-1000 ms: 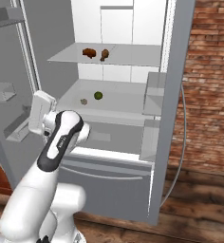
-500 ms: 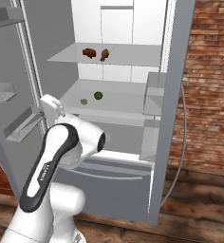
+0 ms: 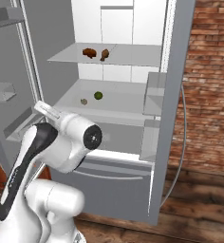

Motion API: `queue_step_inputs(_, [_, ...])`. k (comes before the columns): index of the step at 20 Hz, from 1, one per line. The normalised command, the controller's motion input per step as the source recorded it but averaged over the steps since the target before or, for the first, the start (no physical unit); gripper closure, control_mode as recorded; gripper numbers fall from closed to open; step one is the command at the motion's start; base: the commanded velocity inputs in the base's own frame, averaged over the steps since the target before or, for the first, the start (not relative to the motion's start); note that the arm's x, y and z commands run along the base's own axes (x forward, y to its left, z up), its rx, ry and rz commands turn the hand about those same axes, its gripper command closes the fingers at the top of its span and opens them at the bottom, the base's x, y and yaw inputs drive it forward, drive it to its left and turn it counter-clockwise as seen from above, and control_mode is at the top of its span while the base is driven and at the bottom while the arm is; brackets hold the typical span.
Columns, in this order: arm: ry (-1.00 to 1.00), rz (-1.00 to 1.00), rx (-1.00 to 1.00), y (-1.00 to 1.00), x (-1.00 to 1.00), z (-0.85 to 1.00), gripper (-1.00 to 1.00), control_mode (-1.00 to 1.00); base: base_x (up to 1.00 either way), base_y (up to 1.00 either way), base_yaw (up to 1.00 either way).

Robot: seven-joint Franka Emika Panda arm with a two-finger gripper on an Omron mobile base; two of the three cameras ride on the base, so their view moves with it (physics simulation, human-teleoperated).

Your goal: Gather the lime and garlic from the fridge and place them on a tray on the dining counter. Then gather the chicken drumsticks from the fridge and place them on the other tray.

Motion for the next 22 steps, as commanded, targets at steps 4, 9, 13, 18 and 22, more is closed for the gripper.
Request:
queue_step_inputs(4, [0.0, -0.41, -0.46, -0.2, 0.0, 0.0, 1.0, -1.0, 0.0, 0.0, 0.0])
queue_step_inputs(9, [0.03, -0.37, -0.28, -0.04, 0.0, 0.48, 1.0, -1.0, 0.0, 0.0, 0.0])
queue_step_inputs(13, [0.1, -0.27, -0.16, -0.03, 0.0, 0.39, 1.0, -1.0, 0.0, 0.0, 0.0])
queue_step_inputs(18, [0.12, -0.23, -0.29, -0.08, 0.0, 0.21, 1.0, -1.0, 0.0, 0.0, 0.0])
queue_step_inputs(22, [0.09, -0.15, -0.27, -0.25, 0.0, 0.01, 1.0, -1.0, 0.0, 0.0, 0.0])
